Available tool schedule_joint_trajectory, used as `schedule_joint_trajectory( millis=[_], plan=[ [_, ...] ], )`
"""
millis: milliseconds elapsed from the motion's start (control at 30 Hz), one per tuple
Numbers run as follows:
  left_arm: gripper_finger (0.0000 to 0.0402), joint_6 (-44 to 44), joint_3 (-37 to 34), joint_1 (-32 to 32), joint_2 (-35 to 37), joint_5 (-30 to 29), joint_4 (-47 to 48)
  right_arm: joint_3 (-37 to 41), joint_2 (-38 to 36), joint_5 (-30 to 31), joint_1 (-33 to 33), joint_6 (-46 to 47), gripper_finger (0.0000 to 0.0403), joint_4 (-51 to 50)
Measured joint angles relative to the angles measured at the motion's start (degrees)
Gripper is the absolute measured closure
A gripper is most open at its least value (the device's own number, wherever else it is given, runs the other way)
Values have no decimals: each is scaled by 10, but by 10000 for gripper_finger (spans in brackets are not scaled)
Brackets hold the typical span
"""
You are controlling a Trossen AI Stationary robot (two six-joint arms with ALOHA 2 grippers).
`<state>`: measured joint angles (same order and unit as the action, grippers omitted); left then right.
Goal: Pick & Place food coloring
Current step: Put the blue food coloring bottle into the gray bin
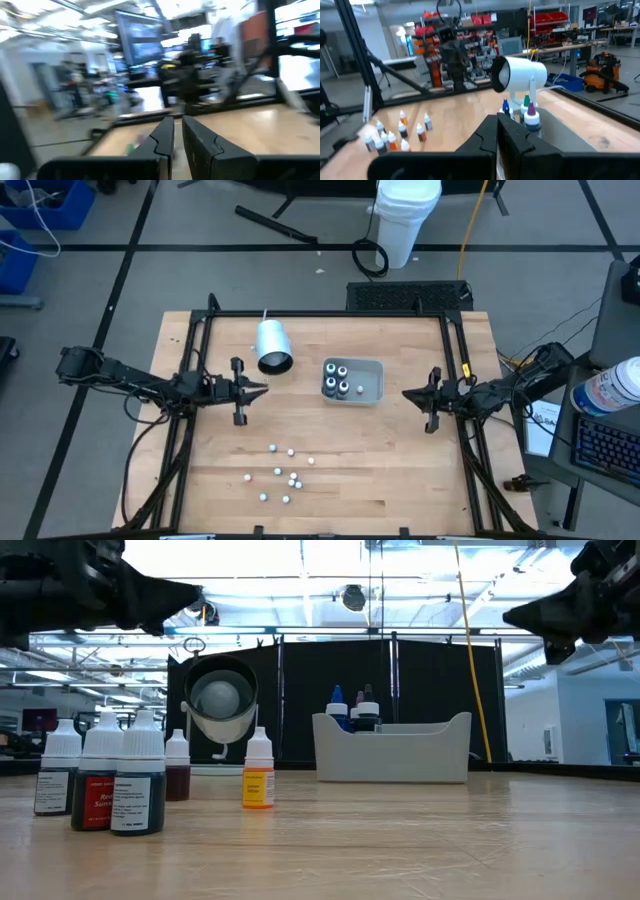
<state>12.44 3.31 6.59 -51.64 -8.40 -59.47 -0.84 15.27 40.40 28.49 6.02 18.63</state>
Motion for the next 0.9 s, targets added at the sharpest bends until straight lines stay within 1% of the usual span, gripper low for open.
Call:
schedule_joint_trajectory(
  millis=[100,133,167,200,267,333,400,467,533,567,633,700,800,900],
  plan=[
    [355,-45,0,28,0,44,13,0,20,1,0,-17,403,8],
    [355,-47,5,42,0,55,35,0,24,1,0,-30,403,20],
    [355,-47,14,59,0,55,64,0,27,1,0,-44,403,31],
    [355,-46,25,77,0,38,94,0,30,0,0,-57,403,41],
    [355,-46,63,116,0,-30,171,0,34,0,0,-81,403,57],
    [355,-50,116,150,0,-106,298,0,37,-1,0,-101,403,71],
    [355,-77,178,174,-2,-167,446,0,38,0,0,-115,403,74],
    [355,-117,238,192,-9,-199,576,0,38,0,0,-117,403,73],
    [355,-153,289,205,-14,-205,684,0,41,-1,0,-113,403,70],
    [355,-167,311,211,-18,-206,722,0,42,-1,0,-112,403,68],
    [355,-189,347,224,-23,-206,777,0,42,-1,0,-112,403,68],
    [355,-192,373,239,-29,-200,816,0,42,-1,0,-114,403,69],
    [355,-190,393,263,-54,-198,846,0,42,-1,0,-116,403,71],
    [355,-190,420,285,-97,-202,863,0,42,-1,0,-115,403,72]
  ],
)
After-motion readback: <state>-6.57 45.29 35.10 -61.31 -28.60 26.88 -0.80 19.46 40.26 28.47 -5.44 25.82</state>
